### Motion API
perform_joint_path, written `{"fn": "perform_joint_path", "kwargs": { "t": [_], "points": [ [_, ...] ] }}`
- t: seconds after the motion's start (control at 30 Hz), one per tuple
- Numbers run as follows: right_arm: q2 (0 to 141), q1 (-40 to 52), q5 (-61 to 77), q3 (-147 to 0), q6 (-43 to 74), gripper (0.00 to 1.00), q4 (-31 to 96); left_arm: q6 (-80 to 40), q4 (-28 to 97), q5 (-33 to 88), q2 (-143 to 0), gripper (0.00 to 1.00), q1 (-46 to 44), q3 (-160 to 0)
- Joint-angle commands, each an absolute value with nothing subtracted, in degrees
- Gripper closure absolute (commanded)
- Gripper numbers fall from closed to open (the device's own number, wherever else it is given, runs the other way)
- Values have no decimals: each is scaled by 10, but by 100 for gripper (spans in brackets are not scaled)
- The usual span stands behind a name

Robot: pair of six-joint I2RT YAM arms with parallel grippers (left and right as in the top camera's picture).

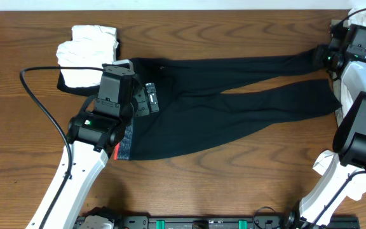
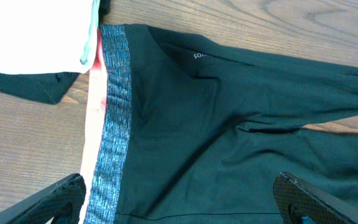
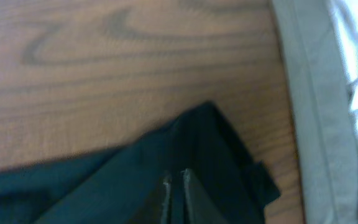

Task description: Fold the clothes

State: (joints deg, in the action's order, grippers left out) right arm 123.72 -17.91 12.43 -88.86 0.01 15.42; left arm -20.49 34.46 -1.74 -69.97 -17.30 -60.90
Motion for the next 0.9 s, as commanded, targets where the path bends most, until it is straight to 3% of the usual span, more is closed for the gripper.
{"fn": "perform_joint_path", "kwargs": {
  "t": [0.0,0.5,0.87],
  "points": [
    [1244,-166,131,-892,-18,96,164,-195,344,-26,-696,2,-171,-620],
    [1332,-140,118,-892,-18,99,111,-195,344,-26,-696,2,-170,-620],
    [1371,-134,171,-893,47,90,-98,-195,344,-26,-696,2,-171,-620]
  ]
}}
